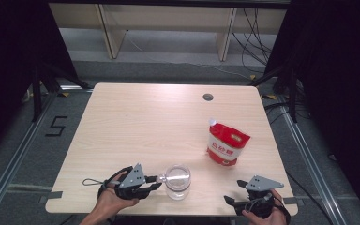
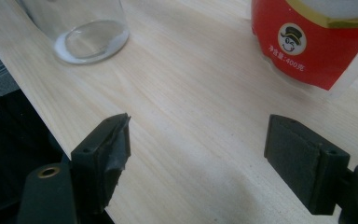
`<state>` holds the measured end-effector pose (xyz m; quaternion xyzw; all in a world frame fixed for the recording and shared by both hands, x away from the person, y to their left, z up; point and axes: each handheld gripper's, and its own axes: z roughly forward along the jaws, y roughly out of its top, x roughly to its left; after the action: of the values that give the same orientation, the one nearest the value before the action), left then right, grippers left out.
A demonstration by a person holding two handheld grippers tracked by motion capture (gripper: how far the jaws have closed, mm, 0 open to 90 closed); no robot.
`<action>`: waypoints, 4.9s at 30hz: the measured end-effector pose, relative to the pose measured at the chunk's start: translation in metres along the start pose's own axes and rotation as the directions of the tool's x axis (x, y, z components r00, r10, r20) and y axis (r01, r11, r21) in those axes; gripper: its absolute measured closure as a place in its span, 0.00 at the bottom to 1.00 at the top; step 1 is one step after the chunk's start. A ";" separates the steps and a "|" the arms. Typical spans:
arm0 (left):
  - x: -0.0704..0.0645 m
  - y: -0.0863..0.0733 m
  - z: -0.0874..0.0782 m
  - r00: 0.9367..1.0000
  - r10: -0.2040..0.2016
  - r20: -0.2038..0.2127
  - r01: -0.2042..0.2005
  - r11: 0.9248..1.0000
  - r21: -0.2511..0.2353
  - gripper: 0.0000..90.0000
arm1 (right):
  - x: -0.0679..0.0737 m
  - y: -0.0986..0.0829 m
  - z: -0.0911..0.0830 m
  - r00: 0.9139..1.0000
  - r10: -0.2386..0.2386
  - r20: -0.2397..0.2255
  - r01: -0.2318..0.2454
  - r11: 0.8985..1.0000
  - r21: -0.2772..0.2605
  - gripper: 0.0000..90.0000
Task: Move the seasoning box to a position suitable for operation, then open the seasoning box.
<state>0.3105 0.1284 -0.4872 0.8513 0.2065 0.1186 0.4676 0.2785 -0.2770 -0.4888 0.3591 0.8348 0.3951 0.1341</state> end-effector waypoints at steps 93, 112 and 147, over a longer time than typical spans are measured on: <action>-0.006 0.039 -0.023 0.998 -0.059 -0.024 0.056 0.994 -0.097 0.96 | 0.027 0.029 0.013 0.990 -0.108 -0.094 0.089 0.977 -0.194 0.59; -0.007 0.038 -0.023 0.998 -0.053 -0.027 0.050 0.994 -0.093 0.96 | 0.045 0.041 0.025 0.970 -0.182 -0.161 0.144 0.965 -0.219 0.85; -0.008 0.035 -0.023 0.998 -0.056 -0.031 0.053 0.993 -0.102 0.97 | 0.058 0.068 0.043 0.957 -0.253 -0.140 0.211 0.943 -0.256 0.99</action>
<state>0.3027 0.1254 -0.4450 0.8183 0.2312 0.1306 0.5097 0.2928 -0.1827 -0.4616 0.2041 0.8262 0.5032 0.1498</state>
